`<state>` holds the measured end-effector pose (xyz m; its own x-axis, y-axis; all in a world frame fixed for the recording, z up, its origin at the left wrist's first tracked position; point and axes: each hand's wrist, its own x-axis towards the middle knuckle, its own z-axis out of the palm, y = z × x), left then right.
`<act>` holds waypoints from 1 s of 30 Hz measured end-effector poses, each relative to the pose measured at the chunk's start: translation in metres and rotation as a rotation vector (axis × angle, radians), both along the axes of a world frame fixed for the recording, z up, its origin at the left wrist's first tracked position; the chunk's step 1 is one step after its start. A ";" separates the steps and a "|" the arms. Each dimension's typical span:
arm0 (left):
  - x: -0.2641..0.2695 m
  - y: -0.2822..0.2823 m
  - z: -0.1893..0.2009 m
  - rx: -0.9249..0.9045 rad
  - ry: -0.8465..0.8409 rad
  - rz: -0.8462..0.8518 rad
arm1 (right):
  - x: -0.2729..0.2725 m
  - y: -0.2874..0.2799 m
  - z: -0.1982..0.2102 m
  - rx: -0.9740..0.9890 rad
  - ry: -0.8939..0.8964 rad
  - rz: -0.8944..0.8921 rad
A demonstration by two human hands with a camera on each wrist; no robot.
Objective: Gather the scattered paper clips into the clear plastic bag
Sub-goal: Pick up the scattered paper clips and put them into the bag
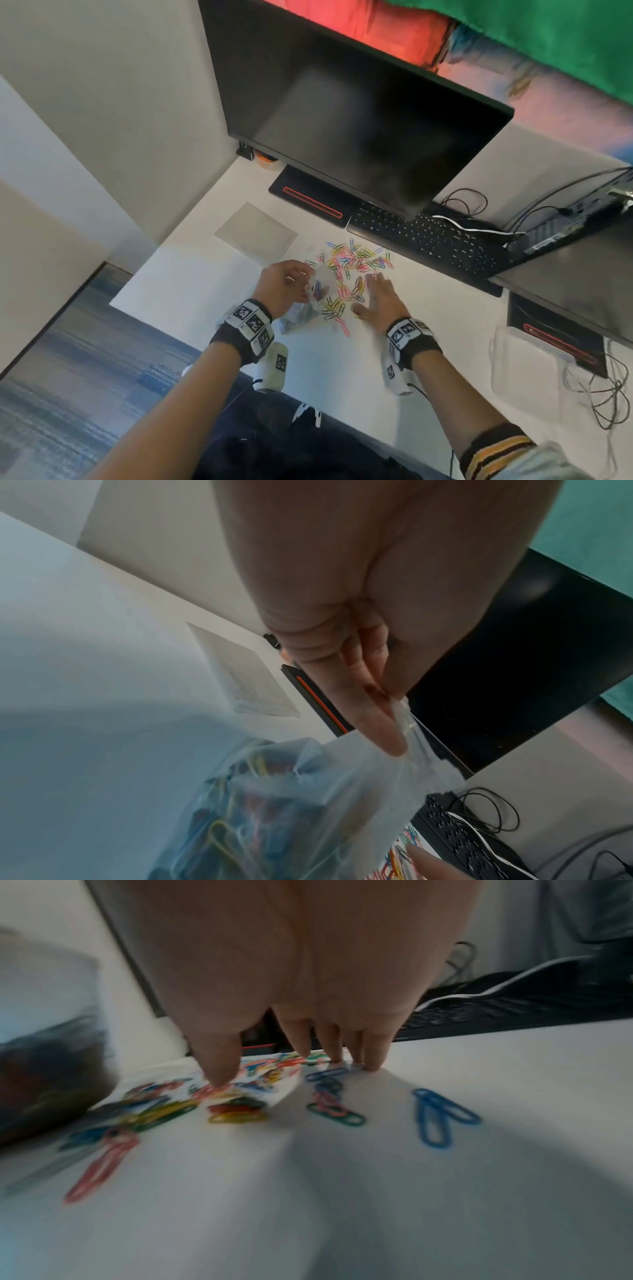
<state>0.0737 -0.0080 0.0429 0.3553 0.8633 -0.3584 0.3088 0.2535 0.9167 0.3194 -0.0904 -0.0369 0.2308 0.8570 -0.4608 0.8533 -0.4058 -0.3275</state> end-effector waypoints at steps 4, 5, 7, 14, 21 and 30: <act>-0.006 0.005 -0.003 -0.011 -0.012 0.008 | -0.020 -0.002 0.000 0.043 -0.080 0.243; -0.006 0.006 -0.003 -0.013 -0.014 0.013 | -0.022 -0.002 0.000 0.105 -0.135 0.282; -0.007 0.008 -0.003 -0.019 -0.015 0.018 | -0.023 0.002 0.000 0.206 -0.202 0.336; -0.004 0.005 -0.001 -0.024 -0.010 -0.008 | -0.022 0.021 0.013 0.099 -0.234 0.233; 0.001 0.002 0.002 -0.018 0.006 -0.024 | -0.015 0.014 0.063 0.324 0.741 -0.642; 0.016 -0.005 -0.001 -0.035 0.000 -0.034 | -0.071 0.026 0.088 0.140 0.743 -0.349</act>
